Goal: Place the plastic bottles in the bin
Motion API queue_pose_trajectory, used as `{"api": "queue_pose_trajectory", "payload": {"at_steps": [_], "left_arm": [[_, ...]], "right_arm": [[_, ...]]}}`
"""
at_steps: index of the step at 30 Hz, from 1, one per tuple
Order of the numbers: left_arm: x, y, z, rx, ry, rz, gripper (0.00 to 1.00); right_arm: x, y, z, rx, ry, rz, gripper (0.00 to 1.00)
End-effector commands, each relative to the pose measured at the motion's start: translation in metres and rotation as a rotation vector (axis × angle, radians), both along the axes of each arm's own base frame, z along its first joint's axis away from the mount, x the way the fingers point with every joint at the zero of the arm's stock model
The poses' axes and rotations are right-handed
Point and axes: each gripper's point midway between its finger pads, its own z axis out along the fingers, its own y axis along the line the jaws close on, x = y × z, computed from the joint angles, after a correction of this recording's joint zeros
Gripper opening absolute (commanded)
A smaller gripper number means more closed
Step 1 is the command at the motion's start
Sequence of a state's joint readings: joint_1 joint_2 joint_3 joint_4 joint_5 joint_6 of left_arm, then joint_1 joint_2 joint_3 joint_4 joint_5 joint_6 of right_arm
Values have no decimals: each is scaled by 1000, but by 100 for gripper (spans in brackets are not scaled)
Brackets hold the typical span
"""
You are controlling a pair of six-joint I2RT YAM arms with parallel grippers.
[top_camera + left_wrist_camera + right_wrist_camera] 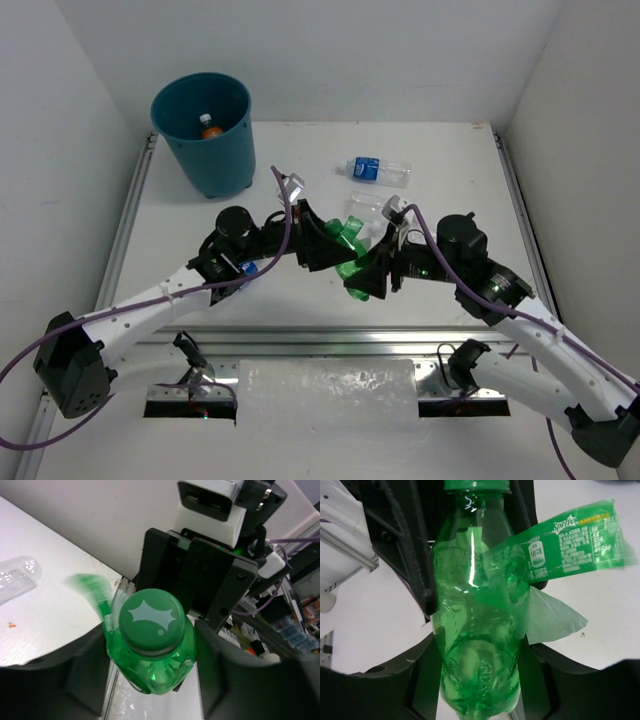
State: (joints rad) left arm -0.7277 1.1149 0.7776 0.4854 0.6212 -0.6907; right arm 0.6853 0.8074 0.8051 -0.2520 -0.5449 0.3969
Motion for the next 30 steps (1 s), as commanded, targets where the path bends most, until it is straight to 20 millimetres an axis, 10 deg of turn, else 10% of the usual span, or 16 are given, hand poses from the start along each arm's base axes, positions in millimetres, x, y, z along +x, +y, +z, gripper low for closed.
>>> {"api": "queue_pose_trajectory", "payload": {"at_steps": [1, 5, 8, 10, 11, 18, 24, 30], "left_arm": [[-8, -5, 27, -58, -68, -39, 41], [-8, -5, 29, -48, -52, -31, 0], [6, 0, 33, -30, -34, 63, 0], [18, 7, 38, -15, -25, 153, 0], [22, 9, 40, -7, -19, 183, 0], [74, 51, 69, 86, 5, 560, 0], [145, 153, 85, 179, 73, 1085, 0], [227, 275, 145, 208, 40, 1564, 0]], "right_arm": [[1, 7, 35, 88, -98, 30, 19], [8, 5, 36, 89, -93, -16, 32], [12, 1, 37, 90, -106, -52, 46], [12, -4, 36, 93, -113, -81, 93], [13, -6, 35, 92, -120, -94, 99], [20, -37, 5, -76, -84, -236, 99], [17, -63, 2, -132, -94, -333, 99], [8, -74, 3, -145, -95, -343, 99]]}}
